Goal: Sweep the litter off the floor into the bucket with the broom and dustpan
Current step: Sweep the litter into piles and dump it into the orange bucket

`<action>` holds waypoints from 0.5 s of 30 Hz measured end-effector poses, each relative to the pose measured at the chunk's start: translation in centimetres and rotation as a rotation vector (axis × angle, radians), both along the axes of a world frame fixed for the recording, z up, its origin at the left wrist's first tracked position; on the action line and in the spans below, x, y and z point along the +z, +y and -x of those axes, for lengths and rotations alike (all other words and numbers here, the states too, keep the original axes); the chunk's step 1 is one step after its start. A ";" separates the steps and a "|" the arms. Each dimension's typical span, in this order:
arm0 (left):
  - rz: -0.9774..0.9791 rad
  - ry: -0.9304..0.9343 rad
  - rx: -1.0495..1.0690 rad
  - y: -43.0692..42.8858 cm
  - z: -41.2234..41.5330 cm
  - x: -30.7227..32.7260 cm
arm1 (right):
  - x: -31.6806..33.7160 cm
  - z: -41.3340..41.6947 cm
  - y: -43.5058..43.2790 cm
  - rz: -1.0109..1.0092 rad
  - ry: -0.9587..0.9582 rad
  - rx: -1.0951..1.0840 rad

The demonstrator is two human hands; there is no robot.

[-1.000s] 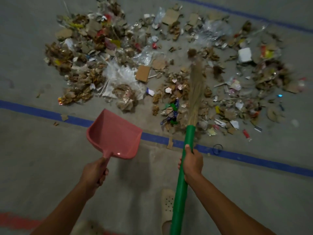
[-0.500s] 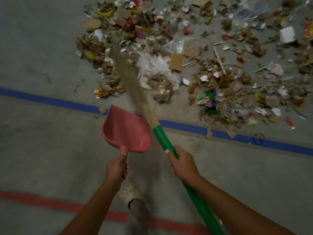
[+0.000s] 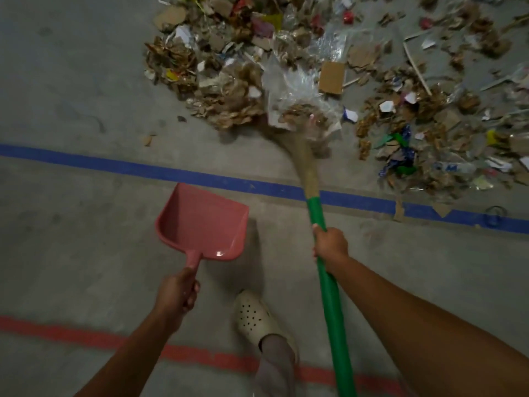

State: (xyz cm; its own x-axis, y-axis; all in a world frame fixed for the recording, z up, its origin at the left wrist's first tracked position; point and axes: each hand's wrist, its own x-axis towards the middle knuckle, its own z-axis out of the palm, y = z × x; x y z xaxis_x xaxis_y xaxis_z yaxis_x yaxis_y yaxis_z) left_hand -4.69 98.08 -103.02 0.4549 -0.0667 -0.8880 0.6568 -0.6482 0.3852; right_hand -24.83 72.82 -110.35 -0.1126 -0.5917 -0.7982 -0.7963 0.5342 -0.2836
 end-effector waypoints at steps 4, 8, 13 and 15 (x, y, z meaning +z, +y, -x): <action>0.038 0.009 -0.111 -3.8 -0.3 0.4 | 2.4 3.1 -4.5 0.106 -0.031 -0.365; 0.073 0.008 -0.165 -8.0 0.3 1.6 | 6.8 5.5 -8.7 0.240 -0.158 -0.618; 0.094 0.005 -0.187 -11.6 1.8 3.7 | 13.0 7.2 -10.4 0.243 -0.274 -0.652; 0.096 -0.009 -0.181 -12.2 2.2 4.6 | 14.9 6.9 -10.3 0.239 -0.293 -0.617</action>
State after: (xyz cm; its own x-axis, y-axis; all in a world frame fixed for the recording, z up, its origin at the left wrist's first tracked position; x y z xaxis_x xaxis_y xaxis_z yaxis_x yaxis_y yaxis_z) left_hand -6.94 85.86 -98.45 0.4360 -0.2324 -0.8694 0.5290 -0.7154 0.4565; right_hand -31.75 62.55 -95.43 -0.2838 -0.6516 -0.7035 -0.2429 0.7586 -0.6046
